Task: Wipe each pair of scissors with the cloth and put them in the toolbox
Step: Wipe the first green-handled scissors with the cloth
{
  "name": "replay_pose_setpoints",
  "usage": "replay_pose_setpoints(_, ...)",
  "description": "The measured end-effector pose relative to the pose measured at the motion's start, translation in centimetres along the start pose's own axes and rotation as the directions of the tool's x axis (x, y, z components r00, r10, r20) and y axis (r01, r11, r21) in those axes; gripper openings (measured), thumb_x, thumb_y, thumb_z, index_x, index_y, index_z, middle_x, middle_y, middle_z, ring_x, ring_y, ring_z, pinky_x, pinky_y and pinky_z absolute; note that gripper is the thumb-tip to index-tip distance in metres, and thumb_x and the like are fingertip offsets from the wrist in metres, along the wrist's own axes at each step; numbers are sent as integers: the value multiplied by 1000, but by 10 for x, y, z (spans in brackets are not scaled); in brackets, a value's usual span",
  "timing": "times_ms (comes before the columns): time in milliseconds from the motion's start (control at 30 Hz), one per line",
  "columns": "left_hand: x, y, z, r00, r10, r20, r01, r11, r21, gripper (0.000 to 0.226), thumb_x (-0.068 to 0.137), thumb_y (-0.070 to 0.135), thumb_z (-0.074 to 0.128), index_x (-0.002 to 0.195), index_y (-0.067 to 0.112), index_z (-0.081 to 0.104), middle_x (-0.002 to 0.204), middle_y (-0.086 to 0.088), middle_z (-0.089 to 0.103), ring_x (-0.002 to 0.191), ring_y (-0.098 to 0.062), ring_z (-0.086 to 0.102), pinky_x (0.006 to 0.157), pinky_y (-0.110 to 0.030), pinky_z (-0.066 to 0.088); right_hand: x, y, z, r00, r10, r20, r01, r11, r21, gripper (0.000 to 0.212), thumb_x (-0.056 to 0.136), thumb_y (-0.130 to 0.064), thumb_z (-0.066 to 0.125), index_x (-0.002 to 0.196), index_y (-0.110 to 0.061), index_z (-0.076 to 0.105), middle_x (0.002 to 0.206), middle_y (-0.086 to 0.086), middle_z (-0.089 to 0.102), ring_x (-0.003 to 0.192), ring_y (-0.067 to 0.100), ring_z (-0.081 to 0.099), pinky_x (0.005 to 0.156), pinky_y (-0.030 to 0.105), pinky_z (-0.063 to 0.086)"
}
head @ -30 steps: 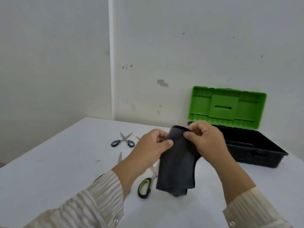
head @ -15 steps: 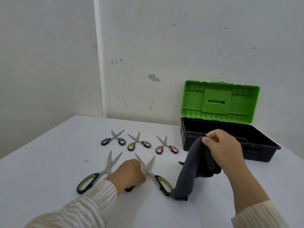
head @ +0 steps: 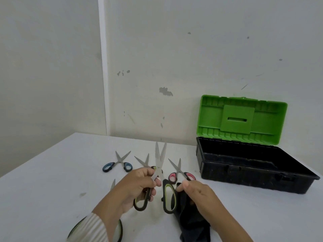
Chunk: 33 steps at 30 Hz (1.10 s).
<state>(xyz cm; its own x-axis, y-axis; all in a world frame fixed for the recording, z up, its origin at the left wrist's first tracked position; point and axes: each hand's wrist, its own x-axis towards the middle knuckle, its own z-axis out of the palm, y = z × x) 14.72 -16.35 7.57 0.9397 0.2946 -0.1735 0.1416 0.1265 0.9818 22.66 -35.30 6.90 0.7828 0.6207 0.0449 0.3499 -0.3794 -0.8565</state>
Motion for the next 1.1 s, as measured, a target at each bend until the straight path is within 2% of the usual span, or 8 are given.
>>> replay_pose_setpoints(100, 7, -8, 4, 998, -36, 50, 41, 995, -96, 20, 89, -11, 44, 101, 1, 55, 83, -13, 68, 54, -19, 54, 52, -31, 47, 3, 6, 5, 997, -78, 19, 80, 983, -165, 46, 72, -69, 49, 80, -27, 65, 86, -4, 61, 78, 6, 55, 73, 21, 45)
replay_pose_setpoints(233, 14, -11, 4, 990, -54, 129, 78, 979, -188, 25, 91, -9, 46, 114, -2, 50, 87, -17, 69, 56, -23, 57, 54, -34, 49, 10, 12, 9, 996, -88, 6, 88, 975, -205, 17, 79, -46, 61, 69, -33, 58, 80, -6, 56, 71, 6, 53, 66, 18, 41)
replay_pose_setpoints(433, 17, -15, 0, 995, -59, 76, 56, 998, 34, 20, 91, 25, 61, 91, 5, 64, 71, -8, 66, 47, -20, 52, 46, -27, 45, 5, 18, -10, 998, -49, 37, 54, 989, -141, 10, 79, -35, 65, 75, -26, 66, 84, -2, 62, 76, 13, 60, 68, 25, 50)
replay_pose_setpoints(533, 17, -20, -5, 994, -86, 59, 83, 995, 58, 20, 91, 24, 61, 86, 5, 65, 67, -10, 63, 44, -20, 50, 45, -28, 43, 9, 28, -19, 985, -69, -157, 39, 982, -186, 12, 81, -28, 64, 71, -29, 59, 82, -7, 61, 78, 11, 57, 64, 17, 39)
replay_pose_setpoints(700, 11, -22, -3, 978, -136, 158, 103, 975, 198, 20, 92, 22, 59, 81, 6, 66, 67, -13, 65, 55, -24, 60, 54, -31, 50, 10, 22, -29, 819, -148, -554, 121, 989, -85, 38, 75, -11, 71, 86, -41, 50, 82, -13, 63, 79, 3, 59, 72, 19, 43)
replay_pose_setpoints(900, 11, -33, 25, 990, -42, 133, 7, 968, 252, 25, 92, 18, 58, 68, 10, 61, 53, -8, 59, 37, -17, 49, 41, -23, 41, 11, 18, 31, 873, -428, -233, 284, 835, -471, 10, 82, -24, 61, 90, -26, 67, 86, -9, 62, 78, 2, 54, 72, 2, 39)
replay_pose_setpoints(1033, 12, -36, 31, 992, 0, 129, -43, 944, 328, 31, 92, 21, 58, 63, 10, 59, 55, -11, 59, 35, -17, 44, 40, -22, 39, 22, 21, 25, 839, -422, -344, 251, 860, -444, 10, 82, -12, 64, 88, -17, 70, 83, -4, 57, 70, -3, 48, 73, -3, 33)
replay_pose_setpoints(1100, 12, -38, 32, 993, 17, 115, -53, 947, 316, 30, 92, 21, 58, 65, 8, 59, 55, -13, 58, 34, -18, 43, 39, -21, 37, 18, 17, 29, 869, -432, -243, 282, 835, -473, 11, 85, -14, 60, 87, -14, 70, 83, -3, 58, 71, 4, 49, 70, -3, 33)
